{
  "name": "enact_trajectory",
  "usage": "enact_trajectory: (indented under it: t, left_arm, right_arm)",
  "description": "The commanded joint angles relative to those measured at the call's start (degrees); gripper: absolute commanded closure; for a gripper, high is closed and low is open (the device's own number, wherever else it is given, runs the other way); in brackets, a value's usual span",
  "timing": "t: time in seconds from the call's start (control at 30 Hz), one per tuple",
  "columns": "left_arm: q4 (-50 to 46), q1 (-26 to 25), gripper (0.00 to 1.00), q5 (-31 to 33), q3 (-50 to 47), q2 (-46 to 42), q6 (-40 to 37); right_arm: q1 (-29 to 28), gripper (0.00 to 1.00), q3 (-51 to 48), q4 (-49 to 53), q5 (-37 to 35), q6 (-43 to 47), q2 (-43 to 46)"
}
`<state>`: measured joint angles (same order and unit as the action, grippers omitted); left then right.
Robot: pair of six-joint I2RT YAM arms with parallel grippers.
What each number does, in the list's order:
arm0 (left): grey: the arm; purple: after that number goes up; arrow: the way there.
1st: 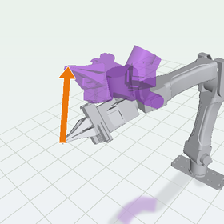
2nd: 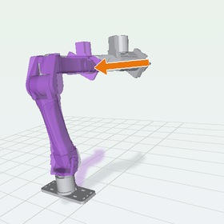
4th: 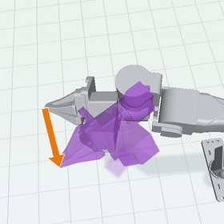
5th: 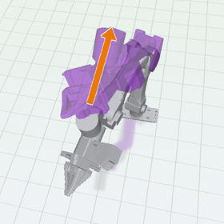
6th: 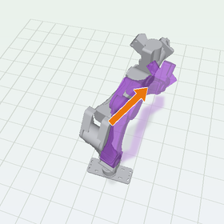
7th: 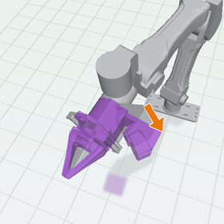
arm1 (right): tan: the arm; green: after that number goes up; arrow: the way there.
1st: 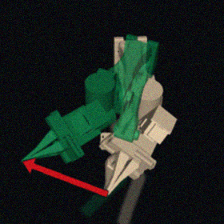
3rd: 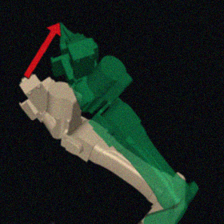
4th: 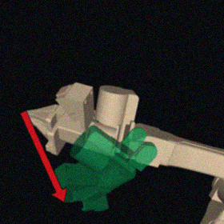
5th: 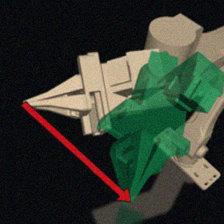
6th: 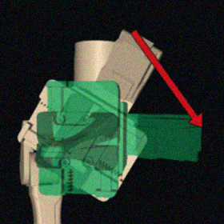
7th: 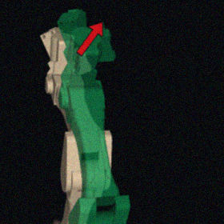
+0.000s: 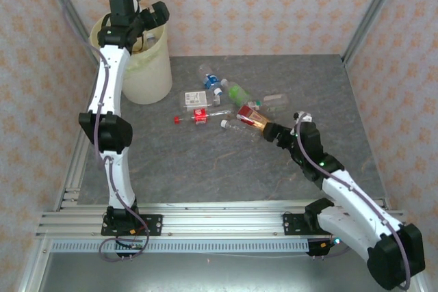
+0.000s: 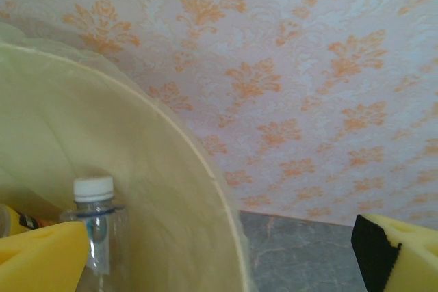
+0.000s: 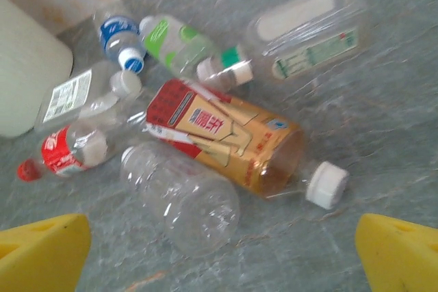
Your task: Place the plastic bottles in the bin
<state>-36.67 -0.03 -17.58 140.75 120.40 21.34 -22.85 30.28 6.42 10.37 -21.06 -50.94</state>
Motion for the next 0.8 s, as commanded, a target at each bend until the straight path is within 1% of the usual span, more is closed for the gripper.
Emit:
enact_trajectory:
  t: [0.0,0.07,0.13,0.2,0.3,0.4,0.47,0.6,0.67,0.77]
  left_arm:
    - [-0.39,-0.89,0.00,-1.45,-5.00,-7.65,4.40]
    - [1.79,-1.53,0.00,-2.47,-10.77,-11.52,6.12]
    - [3.44,-2.52,0.00,-1.99,-16.65,-16.03,8.07]
    - [5.16,-3.59,0.00,-1.87,-23.35,-20.00,11.27]
    - [8.01,-5.07,0.00,-3.64,-32.74,-25.22,13.25]
    - [15.29,-6.72,0.00,-4.30,-44.43,-31.24,12.19]
    - [16.17,-6.86,0.00,-5.00,-48.60,-33.88,10.88]
    - [10.75,-6.85,0.00,-1.91,-50.71,-37.90,9.59]
    - [10.33,-6.83,0.00,-1.17,-52.49,-40.07,7.79]
    - [11.90,-6.87,0.00,0.18,-56.82,-43.58,7.24]
  right_arm:
    - [-0.23,0.01,3.06,-0.38,5.08,-0.62,-3.60]
    - [-0.18,0.01,3.43,-0.14,2.13,-4.42,-5.71]
    - [-0.13,0.01,3.77,0.67,0.69,-8.31,-7.45]
    - [-0.18,0.01,3.27,-0.44,3.37,-13.53,-8.89]
    - [-0.22,0.01,1.68,-4.00,8.58,-21.89,-10.92]
    - [-0.21,0.01,1.17,-4.90,10.04,-30.67,-13.66]
    - [-0.20,0.01,0.04,-8.76,11.85,-34.07,-15.79]
    - [-0.23,0.01,-0.93,-15.67,11.80,-36.99,-21.32]
    - [-0.21,0.01,-0.26,-17.76,12.49,-36.26,-24.10]
    - [-0.25,0.01,1.40,-20.91,15.19,-35.43,-28.66]
